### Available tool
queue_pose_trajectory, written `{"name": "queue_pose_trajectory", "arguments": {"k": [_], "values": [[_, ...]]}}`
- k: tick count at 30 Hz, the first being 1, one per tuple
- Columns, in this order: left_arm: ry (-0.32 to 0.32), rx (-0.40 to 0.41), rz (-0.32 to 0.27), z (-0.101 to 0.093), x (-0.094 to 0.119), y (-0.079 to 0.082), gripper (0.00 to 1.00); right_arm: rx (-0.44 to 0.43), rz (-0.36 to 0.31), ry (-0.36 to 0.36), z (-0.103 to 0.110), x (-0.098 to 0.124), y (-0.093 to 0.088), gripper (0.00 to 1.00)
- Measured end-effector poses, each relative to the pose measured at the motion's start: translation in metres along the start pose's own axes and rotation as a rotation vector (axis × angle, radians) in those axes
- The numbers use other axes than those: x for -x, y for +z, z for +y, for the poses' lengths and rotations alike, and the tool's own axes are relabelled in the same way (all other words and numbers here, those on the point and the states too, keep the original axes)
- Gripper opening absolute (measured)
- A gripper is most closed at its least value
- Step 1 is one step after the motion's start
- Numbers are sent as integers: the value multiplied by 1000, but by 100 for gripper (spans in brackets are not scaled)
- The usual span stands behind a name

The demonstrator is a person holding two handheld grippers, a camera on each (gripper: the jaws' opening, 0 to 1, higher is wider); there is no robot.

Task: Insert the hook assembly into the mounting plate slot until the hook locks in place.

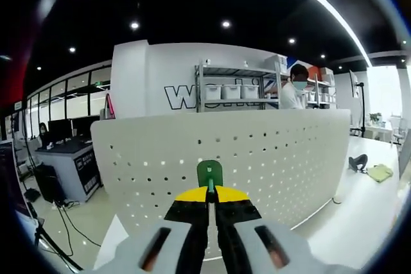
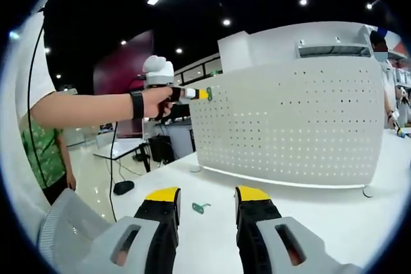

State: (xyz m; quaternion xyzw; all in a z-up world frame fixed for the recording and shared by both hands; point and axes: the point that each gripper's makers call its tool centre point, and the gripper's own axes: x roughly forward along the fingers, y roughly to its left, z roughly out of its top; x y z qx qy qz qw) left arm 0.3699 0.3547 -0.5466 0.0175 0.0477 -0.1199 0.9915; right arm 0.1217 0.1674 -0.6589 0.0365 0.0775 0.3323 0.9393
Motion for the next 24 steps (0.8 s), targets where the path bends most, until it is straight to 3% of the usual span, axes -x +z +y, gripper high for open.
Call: {"name": "queue_pose_trajectory", "arguments": {"k": [12, 24], "values": [[29, 13, -4, 7, -16, 3, 2, -12, 9, 1, -3, -3, -4, 34], [51, 12, -20, 12, -32, 15, 2, -22, 4, 2, -2, -3, -3, 34]]}}
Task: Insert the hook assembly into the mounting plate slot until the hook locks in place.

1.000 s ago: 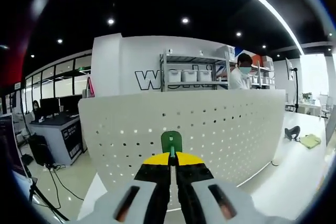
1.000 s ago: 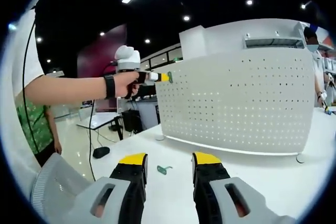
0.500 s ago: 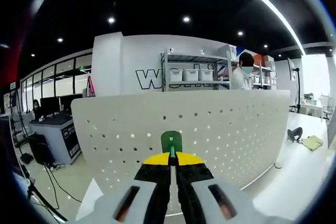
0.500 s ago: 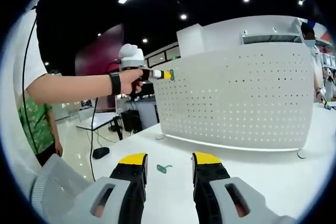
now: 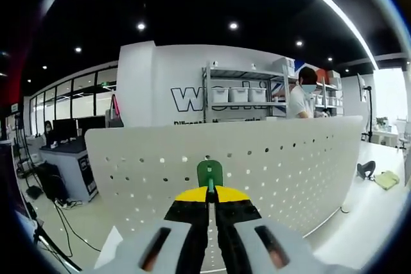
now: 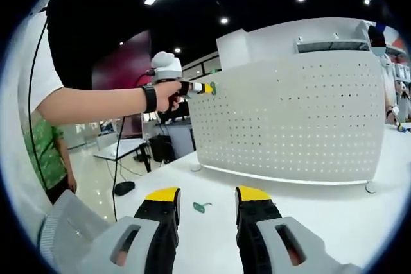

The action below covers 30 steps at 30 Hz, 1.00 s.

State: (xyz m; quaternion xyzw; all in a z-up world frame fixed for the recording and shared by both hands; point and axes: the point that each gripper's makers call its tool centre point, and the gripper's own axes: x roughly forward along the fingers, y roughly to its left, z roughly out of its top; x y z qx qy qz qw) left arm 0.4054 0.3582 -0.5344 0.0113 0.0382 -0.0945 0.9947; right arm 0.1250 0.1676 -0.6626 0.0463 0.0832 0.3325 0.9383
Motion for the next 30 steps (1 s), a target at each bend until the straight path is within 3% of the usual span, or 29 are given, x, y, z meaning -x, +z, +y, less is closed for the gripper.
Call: {"name": "queue_pose_trajectory", "arguments": {"k": [10, 30], "values": [[13, -6, -13, 2, -10, 8, 2, -8, -6, -9, -1, 0, 2, 35], [36, -12, 4, 1, -16, 3, 2, -17, -2, -2, -1, -4, 0, 34]]}}
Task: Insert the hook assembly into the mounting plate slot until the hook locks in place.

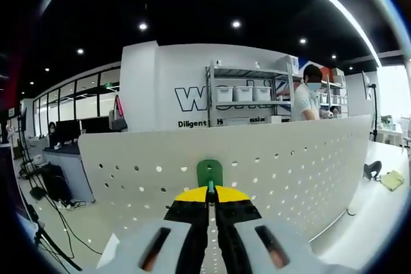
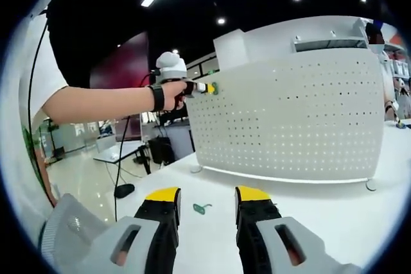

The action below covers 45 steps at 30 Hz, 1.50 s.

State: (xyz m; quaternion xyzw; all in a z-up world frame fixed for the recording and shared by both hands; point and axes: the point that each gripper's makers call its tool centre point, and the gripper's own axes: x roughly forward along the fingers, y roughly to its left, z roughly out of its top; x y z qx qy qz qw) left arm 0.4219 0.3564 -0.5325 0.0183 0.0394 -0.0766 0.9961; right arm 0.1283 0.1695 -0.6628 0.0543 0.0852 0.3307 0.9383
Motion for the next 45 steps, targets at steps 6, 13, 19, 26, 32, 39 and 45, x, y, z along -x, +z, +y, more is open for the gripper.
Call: {"name": "queue_pose_trajectory", "arguments": {"k": [6, 13, 19, 26, 32, 39, 45], "values": [[-3, 32, 2, 0, 1, 0, 3, -2, 0, 2, 0, -1, 0, 34], [-8, 83, 16, 2, 0, -2, 2, -5, 2, 5, 0, -1, -1, 34], [-6, 76, 16, 1, 2, 2, 2, -1, 4, 13, 2, -2, 0, 34], [14, 98, 28, 2, -1, -1, 2, 8, 10, 12, 2, -2, -1, 33], [-13, 75, 38, 0, -2, -1, 3, 0, 12, 13, 3, -2, -3, 33], [-28, 56, 0, -5, -6, 13, 6, 2, 5, 13, 2, -3, -1, 33], [-20, 38, 5, -4, -7, 12, 10, 0, 2, 3, 0, 0, -1, 33]]}}
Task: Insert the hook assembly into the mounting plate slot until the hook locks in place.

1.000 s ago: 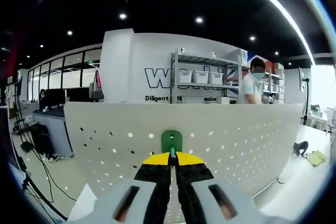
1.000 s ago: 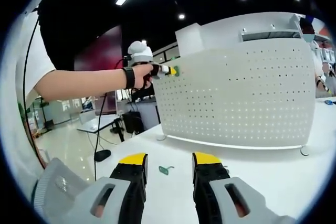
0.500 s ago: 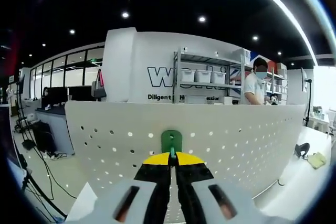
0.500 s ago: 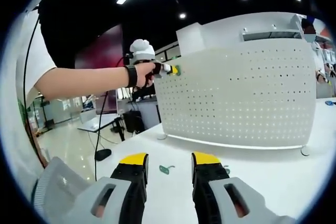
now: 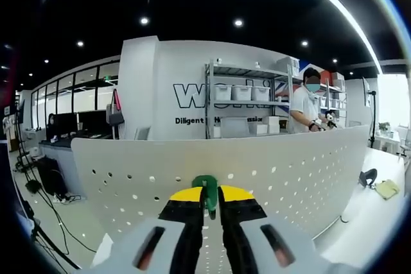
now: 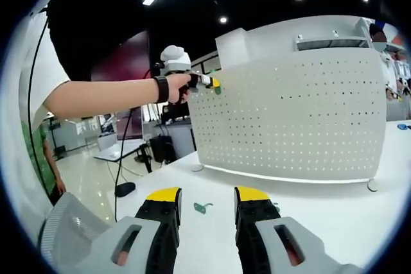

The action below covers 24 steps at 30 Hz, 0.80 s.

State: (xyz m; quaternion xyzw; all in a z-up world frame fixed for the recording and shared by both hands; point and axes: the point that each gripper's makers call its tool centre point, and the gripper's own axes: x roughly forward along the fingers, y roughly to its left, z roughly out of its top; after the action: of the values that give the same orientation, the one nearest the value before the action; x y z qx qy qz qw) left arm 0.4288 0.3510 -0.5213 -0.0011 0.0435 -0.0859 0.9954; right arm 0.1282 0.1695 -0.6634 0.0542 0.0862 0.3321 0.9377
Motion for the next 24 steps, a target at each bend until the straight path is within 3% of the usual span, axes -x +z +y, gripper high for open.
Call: {"name": "queue_pose_trajectory", "arguments": {"k": [10, 24], "values": [[-46, -17, 6, -8, 6, -6, 16, 11, 9, 8, 3, 1, 0, 33], [-62, -27, -3, -4, 39, -12, 20, 31, 26, 40, 13, -2, 1, 33]]}}
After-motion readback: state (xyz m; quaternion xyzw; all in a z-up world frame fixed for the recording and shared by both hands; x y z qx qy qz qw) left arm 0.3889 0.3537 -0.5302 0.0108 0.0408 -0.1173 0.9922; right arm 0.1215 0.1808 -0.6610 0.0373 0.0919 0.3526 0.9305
